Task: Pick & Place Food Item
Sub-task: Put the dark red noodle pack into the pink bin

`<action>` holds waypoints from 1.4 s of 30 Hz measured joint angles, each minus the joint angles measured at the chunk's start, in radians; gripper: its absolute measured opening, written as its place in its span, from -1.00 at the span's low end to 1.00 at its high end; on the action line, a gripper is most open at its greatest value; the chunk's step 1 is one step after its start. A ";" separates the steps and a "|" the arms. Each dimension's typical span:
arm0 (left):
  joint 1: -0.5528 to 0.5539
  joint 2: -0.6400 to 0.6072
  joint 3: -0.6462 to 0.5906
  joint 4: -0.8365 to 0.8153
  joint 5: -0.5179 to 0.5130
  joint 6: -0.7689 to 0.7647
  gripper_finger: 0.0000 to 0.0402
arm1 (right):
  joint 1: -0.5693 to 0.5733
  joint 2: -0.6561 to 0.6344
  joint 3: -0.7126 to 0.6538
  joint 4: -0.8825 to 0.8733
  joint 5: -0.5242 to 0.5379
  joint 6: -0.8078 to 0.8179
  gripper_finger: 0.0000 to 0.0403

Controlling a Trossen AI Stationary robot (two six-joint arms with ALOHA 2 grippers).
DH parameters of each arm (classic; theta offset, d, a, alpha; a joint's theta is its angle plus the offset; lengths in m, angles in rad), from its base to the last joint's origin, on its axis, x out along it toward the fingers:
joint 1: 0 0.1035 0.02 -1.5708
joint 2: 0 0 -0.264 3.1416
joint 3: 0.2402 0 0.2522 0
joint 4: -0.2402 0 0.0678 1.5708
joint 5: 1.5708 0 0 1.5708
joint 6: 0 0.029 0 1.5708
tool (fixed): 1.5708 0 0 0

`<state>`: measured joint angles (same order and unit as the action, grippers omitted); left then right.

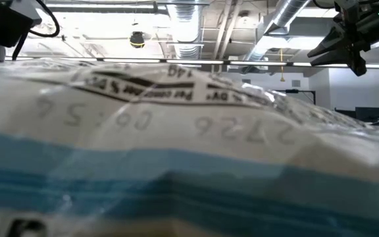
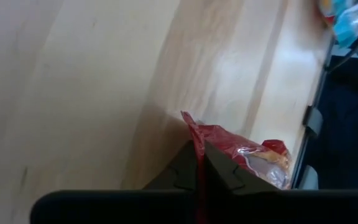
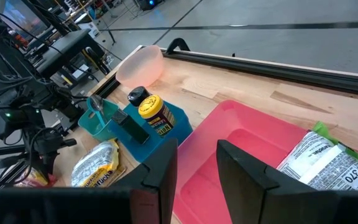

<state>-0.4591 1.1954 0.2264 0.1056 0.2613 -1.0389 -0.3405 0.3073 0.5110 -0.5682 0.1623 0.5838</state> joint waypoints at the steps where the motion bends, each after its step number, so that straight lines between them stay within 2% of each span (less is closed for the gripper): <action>1: 0.000 0.000 0.000 0.009 -0.001 0.012 -0.99 | 0.000 0.000 0.000 0.000 0.000 0.000 -0.47; 15: 0.000 0.000 0.001 0.223 -0.002 0.167 -1.00 | 0.000 0.000 0.000 0.000 0.000 0.000 -0.47; 28: 0.005 -0.002 0.002 0.522 -0.002 0.361 -1.00 | 0.000 0.000 0.000 0.000 0.000 0.000 -0.47; 36: 0.064 -0.002 0.002 0.735 -0.004 0.485 -1.00 | 0.000 0.000 0.000 0.009 0.000 0.000 -0.47; 42: 0.128 -0.002 0.002 0.870 -0.095 0.600 -1.00 | 0.000 0.000 0.000 0.046 0.000 0.000 -0.47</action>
<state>-0.3312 1.1938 0.2279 0.9758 0.1666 -0.4387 -0.3406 0.3077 0.5106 -0.5222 0.1623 0.5842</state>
